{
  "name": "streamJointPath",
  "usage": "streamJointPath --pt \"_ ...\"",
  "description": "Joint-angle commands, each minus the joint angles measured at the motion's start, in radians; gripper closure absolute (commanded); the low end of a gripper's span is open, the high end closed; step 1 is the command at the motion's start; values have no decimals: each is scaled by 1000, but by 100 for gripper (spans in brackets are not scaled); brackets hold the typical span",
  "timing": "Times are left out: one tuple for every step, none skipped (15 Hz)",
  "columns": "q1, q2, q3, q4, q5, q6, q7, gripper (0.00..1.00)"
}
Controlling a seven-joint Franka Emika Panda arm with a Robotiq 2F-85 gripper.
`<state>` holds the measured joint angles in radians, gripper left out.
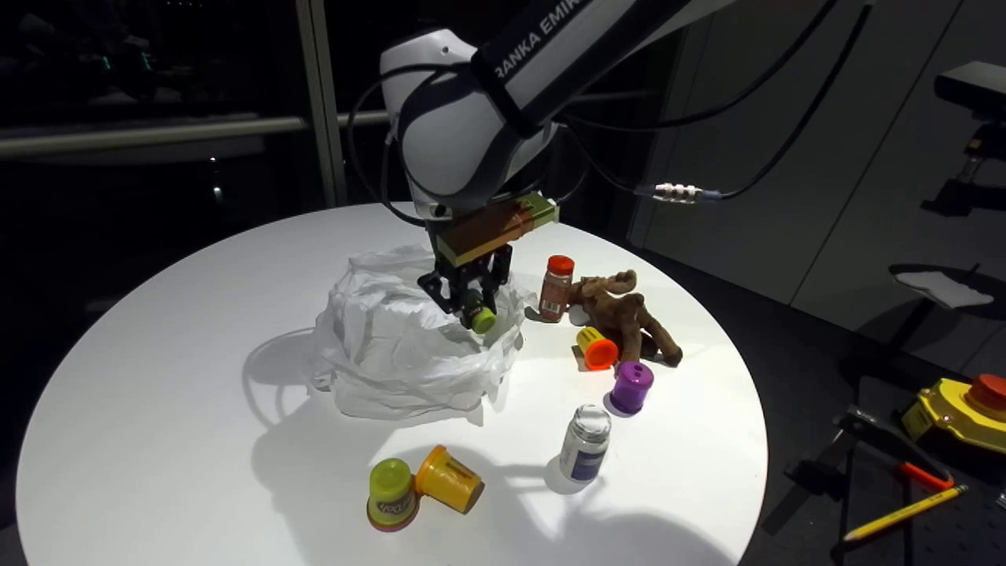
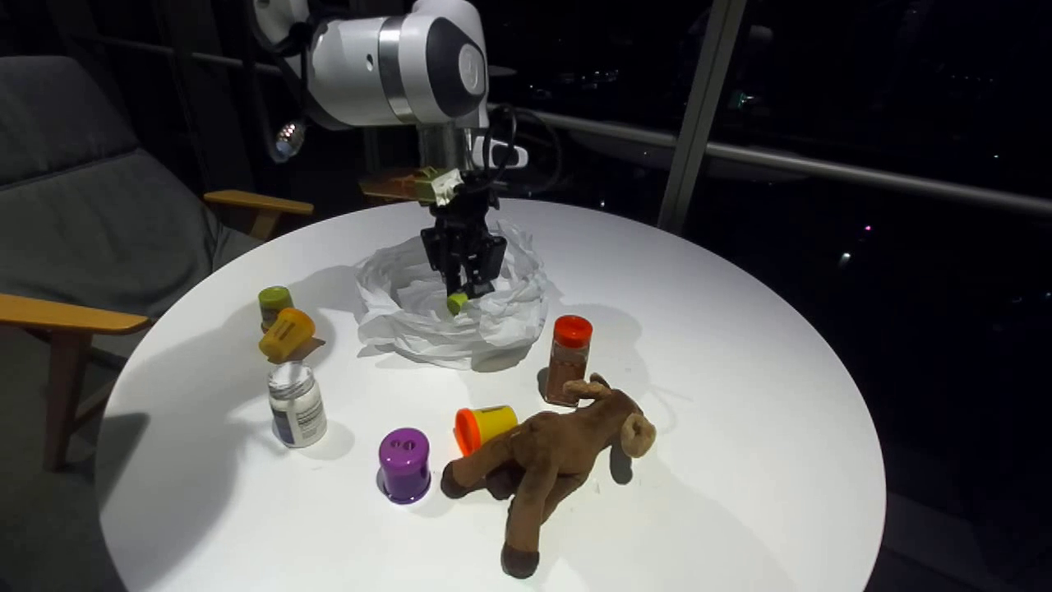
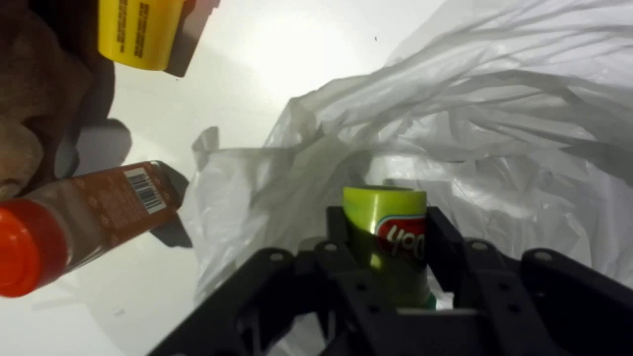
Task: Remove the contents from the white plastic and put them on the table
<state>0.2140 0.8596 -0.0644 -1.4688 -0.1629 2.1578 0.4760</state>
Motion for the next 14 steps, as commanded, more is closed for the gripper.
streamJointPath --pt "73 -144 -50 -89 -39 -41 86 83" --pt "95 -182 -56 -121 -59 -35 109 83" --pt "118 -222 -59 -157 -79 -31 136 83" --pt "133 -263 -56 -199 -96 -26 157 83" --pt "152 -298 -52 -241 -118 -24 191 83" --pt "169 -338 -47 -287 -140 -24 224 83" --pt "185 -379 -40 -340 -161 -25 265 83" --pt "199 -420 -34 -398 -178 -26 315 83" --pt "206 -460 -21 -451 -187 -30 358 83" --pt "212 -497 -8 -504 -192 -33 405 83" --pt "212 -537 8 -557 -189 -34 448 83" --pt "208 -575 26 -613 -184 -27 492 83" --pt "200 -609 44 -670 -176 -16 532 83" --pt "189 -647 64 -727 -165 -6 560 83"
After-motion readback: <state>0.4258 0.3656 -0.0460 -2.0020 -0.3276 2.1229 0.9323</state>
